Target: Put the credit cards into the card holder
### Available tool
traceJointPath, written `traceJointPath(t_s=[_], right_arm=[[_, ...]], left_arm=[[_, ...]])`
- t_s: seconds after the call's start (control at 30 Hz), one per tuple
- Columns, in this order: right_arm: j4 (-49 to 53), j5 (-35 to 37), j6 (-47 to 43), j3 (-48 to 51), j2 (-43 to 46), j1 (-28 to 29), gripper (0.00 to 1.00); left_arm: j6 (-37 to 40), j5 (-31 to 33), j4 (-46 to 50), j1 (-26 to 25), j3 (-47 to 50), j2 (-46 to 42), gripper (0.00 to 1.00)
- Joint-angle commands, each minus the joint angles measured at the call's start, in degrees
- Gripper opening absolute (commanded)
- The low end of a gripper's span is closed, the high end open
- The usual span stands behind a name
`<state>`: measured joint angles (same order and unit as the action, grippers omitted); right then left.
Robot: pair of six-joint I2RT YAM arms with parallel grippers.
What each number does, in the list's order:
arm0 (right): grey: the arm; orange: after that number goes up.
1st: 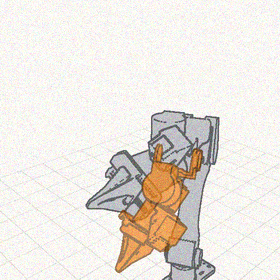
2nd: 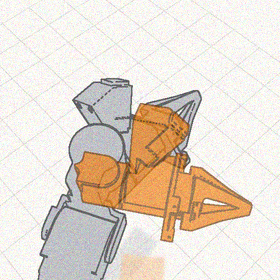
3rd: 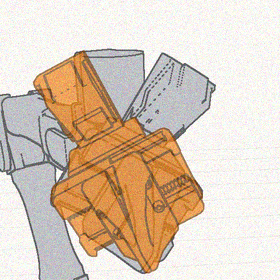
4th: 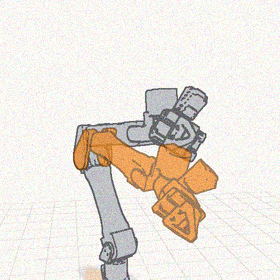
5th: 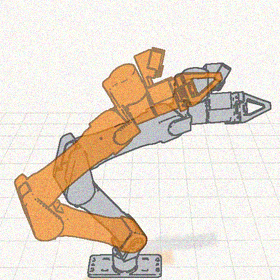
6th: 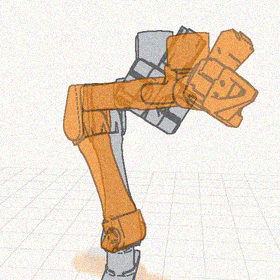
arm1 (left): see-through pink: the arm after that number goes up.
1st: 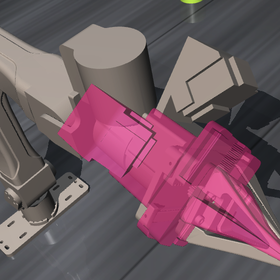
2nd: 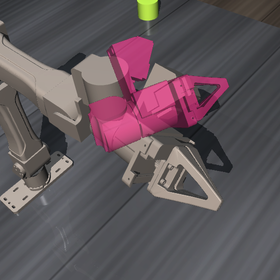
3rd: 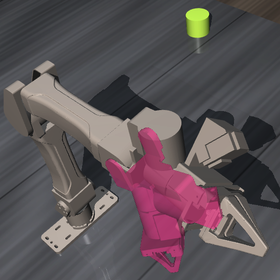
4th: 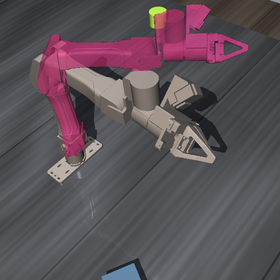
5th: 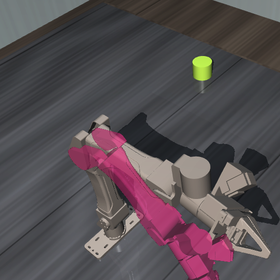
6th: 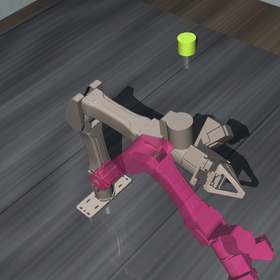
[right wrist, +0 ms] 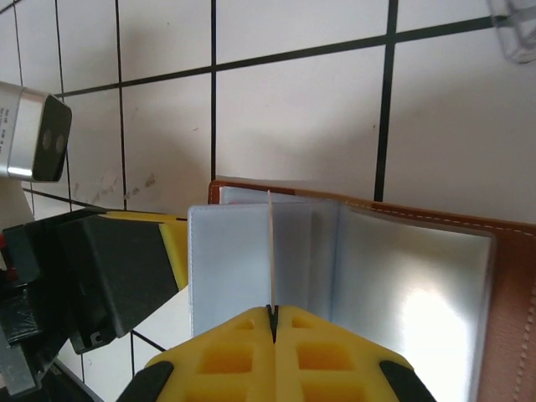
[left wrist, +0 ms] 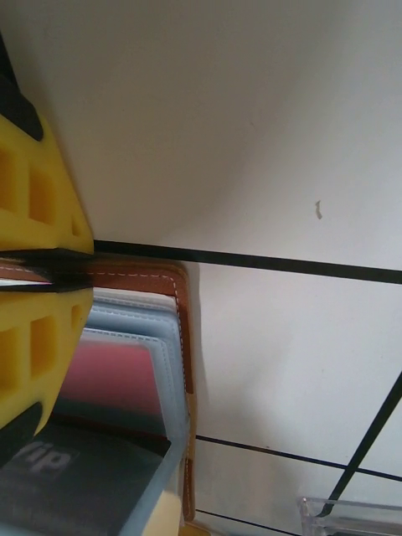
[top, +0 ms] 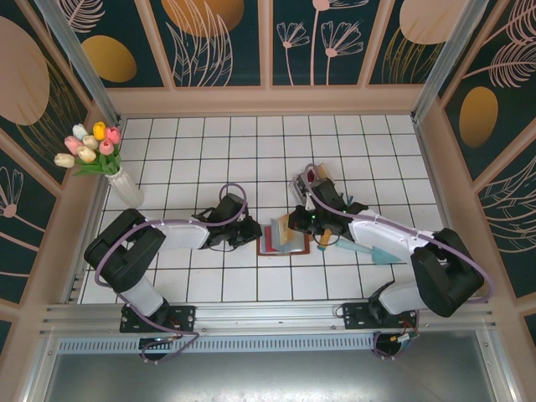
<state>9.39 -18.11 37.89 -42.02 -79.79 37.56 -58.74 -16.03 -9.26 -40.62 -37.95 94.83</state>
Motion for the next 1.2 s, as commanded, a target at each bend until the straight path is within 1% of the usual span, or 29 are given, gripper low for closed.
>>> traceJointPath(t_s=[0.0,0.03,0.17,0.23,0.33,0.47,0.57,0.77,0.9,1.0,1.1,1.17], right_arm=[[1.69,2.64,-0.45,-2.68,-0.55,0.76,0.00],[3.13,5.37,-0.51,-2.88,0.15,0.75,0.00],[7.18,12.55,-0.62,-3.38,4.41,0.62,0.00],[8.03,13.71,-1.26,-3.87,6.12,0.76,0.00],[7.49,11.69,-2.03,-4.27,6.16,0.84,0.00],[4.26,9.96,-0.63,-3.10,2.79,1.81,0.00],[-1.67,7.15,1.90,0.73,1.87,1.29,0.00],[-8.89,2.00,4.14,6.70,0.96,-0.37,0.00],[-11.57,0.74,4.89,10.43,1.30,-1.74,0.00],[-15.27,-2.52,5.94,13.45,0.49,-3.25,0.00],[-15.65,-2.22,5.59,14.80,0.17,-3.29,0.00],[-16.41,-3.84,4.90,15.34,-0.56,-3.24,0.00]], left_arm=[[0.12,-0.32,0.95,-0.70,-0.39,1.35,0.17],[0.12,-0.25,0.99,-0.70,-0.39,1.23,0.17],[0.12,0.02,1.18,-0.74,-0.14,0.92,0.17],[0.21,0.04,1.04,-0.74,-0.17,0.89,0.16],[0.12,-0.14,0.65,-0.74,-0.23,0.97,0.15],[0.12,-0.14,0.73,-0.84,-0.27,1.15,0.14],[0.03,0.30,0.87,-0.78,-0.05,0.93,0.13],[0.16,0.21,1.04,-0.84,0.07,1.31,0.12],[-0.06,0.21,0.83,-0.93,0.24,1.59,0.12],[-0.27,0.04,0.57,-0.93,0.25,1.80,0.12],[-0.06,-0.05,0.91,-0.98,-0.03,2.07,0.12],[-0.15,0.04,0.76,-1.00,-0.01,2.16,0.12]])
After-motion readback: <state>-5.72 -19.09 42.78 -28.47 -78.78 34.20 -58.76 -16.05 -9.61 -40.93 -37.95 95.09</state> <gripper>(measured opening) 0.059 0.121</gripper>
